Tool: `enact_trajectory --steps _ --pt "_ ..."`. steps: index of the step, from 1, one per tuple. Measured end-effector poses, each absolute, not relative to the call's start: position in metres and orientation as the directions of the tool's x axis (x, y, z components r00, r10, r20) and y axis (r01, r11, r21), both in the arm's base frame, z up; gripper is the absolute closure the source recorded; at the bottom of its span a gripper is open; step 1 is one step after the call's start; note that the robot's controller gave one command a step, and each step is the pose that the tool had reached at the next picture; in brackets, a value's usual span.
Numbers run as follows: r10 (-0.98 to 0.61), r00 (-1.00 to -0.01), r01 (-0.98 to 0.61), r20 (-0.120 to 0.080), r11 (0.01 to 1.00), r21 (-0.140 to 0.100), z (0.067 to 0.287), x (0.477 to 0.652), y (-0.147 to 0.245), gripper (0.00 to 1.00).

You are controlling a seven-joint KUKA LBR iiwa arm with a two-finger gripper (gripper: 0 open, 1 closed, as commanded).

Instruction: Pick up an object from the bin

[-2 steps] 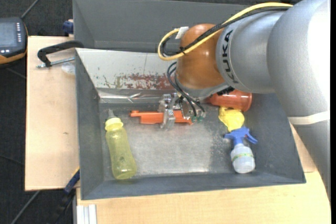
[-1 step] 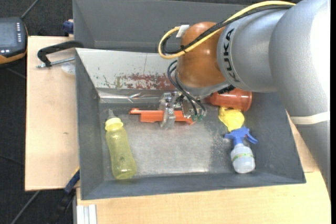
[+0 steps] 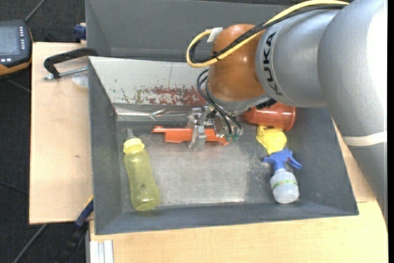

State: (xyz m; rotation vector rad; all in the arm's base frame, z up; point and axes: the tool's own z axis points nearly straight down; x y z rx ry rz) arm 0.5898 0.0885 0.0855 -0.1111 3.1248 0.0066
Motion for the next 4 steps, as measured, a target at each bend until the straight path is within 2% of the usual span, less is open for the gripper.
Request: enact_trajectory --steps 1,2,4 --pt "-0.071 -0.997 -0.071 -0.009 0.997 0.003 0.093 0.588 0.088 1.0" --pt "-0.071 -0.997 -0.071 -0.005 0.997 0.003 0.114 0.587 0.088 1.0" --pt "-0.071 -0.997 -0.071 -0.012 0.997 0.004 0.156 0.589 0.089 1.0"
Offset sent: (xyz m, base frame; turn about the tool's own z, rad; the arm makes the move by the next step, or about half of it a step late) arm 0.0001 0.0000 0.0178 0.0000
